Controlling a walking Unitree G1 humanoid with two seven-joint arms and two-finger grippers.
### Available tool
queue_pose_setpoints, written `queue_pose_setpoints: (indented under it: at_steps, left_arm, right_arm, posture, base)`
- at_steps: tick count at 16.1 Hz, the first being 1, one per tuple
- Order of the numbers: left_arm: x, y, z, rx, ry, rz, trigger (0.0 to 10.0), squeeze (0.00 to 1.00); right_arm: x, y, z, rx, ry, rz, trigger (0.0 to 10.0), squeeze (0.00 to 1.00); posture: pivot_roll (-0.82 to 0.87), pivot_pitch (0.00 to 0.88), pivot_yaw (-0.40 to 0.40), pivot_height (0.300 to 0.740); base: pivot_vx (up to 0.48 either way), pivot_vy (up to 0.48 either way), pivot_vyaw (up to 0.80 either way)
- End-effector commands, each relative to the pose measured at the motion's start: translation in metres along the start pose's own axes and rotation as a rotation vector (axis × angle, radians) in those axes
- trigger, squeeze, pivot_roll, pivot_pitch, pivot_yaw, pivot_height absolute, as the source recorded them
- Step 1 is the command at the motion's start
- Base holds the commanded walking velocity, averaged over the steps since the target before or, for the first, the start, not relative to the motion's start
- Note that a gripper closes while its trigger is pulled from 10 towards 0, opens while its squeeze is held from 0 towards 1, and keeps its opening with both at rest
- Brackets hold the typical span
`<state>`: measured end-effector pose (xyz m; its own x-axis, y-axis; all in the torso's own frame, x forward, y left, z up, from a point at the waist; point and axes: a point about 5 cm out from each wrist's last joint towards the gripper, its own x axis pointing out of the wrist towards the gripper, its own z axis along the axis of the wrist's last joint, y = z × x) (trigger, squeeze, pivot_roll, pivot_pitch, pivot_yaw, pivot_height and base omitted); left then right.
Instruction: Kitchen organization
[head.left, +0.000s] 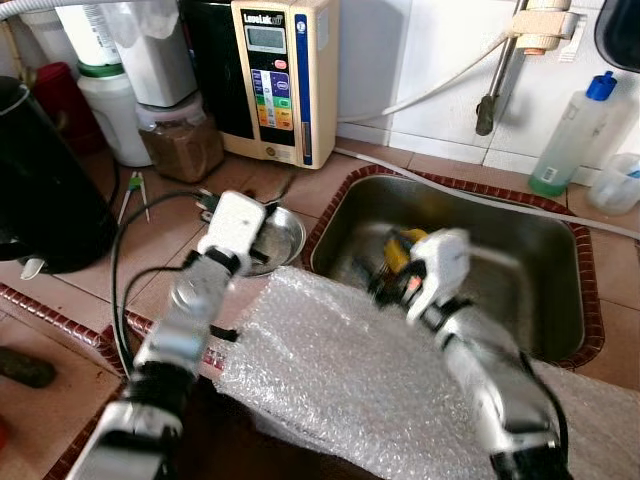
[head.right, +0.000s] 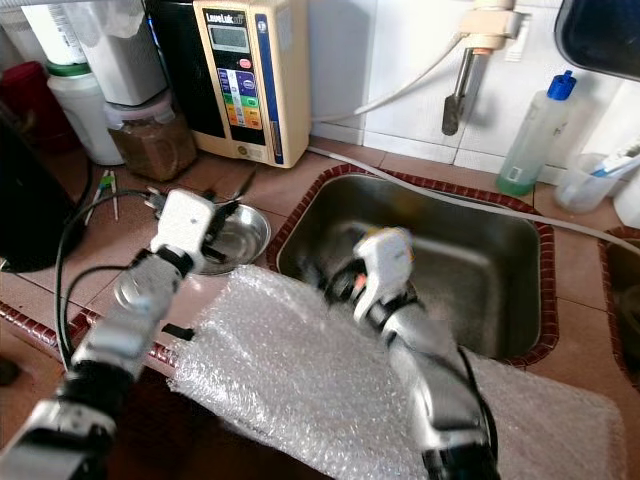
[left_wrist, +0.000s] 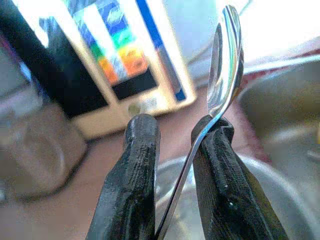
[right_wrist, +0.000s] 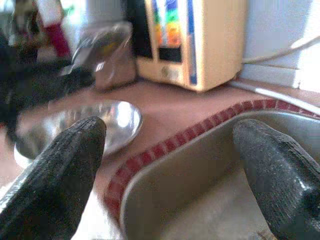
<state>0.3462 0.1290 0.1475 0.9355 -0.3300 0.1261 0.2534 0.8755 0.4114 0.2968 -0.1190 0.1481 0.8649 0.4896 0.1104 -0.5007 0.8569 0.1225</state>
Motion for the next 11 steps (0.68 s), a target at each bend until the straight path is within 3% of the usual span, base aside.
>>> queue_pose_setpoints:
  at_steps: [1, 4, 6, 11]
  left_arm:
    - [-0.002, -0.005, 0.009, 0.064, -0.087, -0.001, 0.0, 0.00]
    - [-0.007, -0.014, 0.016, 0.127, -0.178, -0.013, 0.0, 0.00]
    - [-0.009, -0.015, 0.011, 0.212, -0.178, 0.019, 0.0, 0.00]
    - [-0.008, -0.032, 0.001, 0.311, -0.163, -0.063, 0.0, 0.00]
  right_arm:
    - [0.002, -0.005, 0.003, 0.061, -0.009, -0.027, 10.0, 0.00]
    - [0.005, -0.008, 0.007, 0.071, -0.020, -0.034, 10.0, 0.00]
    - [0.007, -0.015, 0.017, 0.200, -0.072, -0.078, 10.0, 0.00]
    - [0.013, -0.015, 0.036, 0.502, -0.152, -0.060, 10.0, 0.00]
  posture:
    - [-0.06, 0.000, 0.078, 0.740]
    - [-0.06, 0.000, 0.075, 0.740]
    - [-0.05, 0.000, 0.073, 0.740]
    - [-0.06, 0.000, 0.076, 0.740]
  base:
    - [0.000, 0.000, 0.00]
    - [0.000, 0.000, 0.00]
    - [0.000, 0.000, 0.00]
    - [0.000, 0.000, 0.00]
